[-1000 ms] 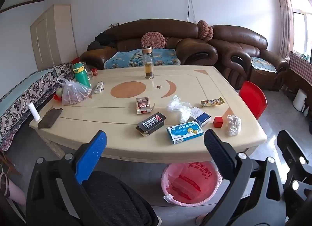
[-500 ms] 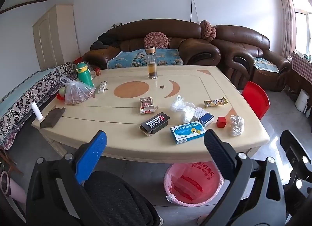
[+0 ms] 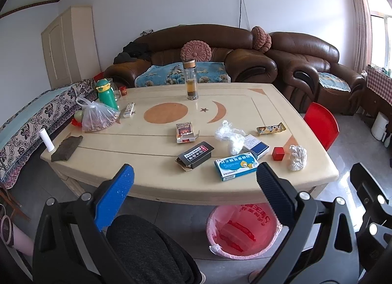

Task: Collect trash

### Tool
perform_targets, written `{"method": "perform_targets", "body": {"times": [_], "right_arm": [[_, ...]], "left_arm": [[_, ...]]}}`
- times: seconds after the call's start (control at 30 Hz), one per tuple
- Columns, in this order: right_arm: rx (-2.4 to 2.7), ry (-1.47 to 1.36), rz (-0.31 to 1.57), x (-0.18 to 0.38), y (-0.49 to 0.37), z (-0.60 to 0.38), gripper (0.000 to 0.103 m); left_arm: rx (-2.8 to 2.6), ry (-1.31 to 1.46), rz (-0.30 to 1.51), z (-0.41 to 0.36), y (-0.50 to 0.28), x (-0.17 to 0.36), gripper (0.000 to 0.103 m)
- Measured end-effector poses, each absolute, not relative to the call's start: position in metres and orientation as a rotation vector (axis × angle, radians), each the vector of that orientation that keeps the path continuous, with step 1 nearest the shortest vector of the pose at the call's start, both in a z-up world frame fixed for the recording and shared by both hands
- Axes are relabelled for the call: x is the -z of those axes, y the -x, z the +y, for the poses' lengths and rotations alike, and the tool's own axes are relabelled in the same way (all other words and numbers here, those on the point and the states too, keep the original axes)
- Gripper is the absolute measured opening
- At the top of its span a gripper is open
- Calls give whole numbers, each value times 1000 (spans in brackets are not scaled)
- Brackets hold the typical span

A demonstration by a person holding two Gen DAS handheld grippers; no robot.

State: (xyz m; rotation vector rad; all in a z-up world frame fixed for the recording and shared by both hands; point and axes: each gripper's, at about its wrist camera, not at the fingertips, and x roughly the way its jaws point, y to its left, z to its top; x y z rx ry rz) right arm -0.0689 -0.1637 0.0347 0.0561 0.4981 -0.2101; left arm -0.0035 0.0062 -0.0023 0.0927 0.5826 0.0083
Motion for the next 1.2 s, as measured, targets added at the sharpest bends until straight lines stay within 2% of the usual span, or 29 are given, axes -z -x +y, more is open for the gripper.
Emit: {"method": "perform_targets", "body": {"times": [1.2], "right_arm": [[206,-53,502,-35,69,-159,96]], "left_arm": [[-8,-99,579,4,6,0,98]]}}
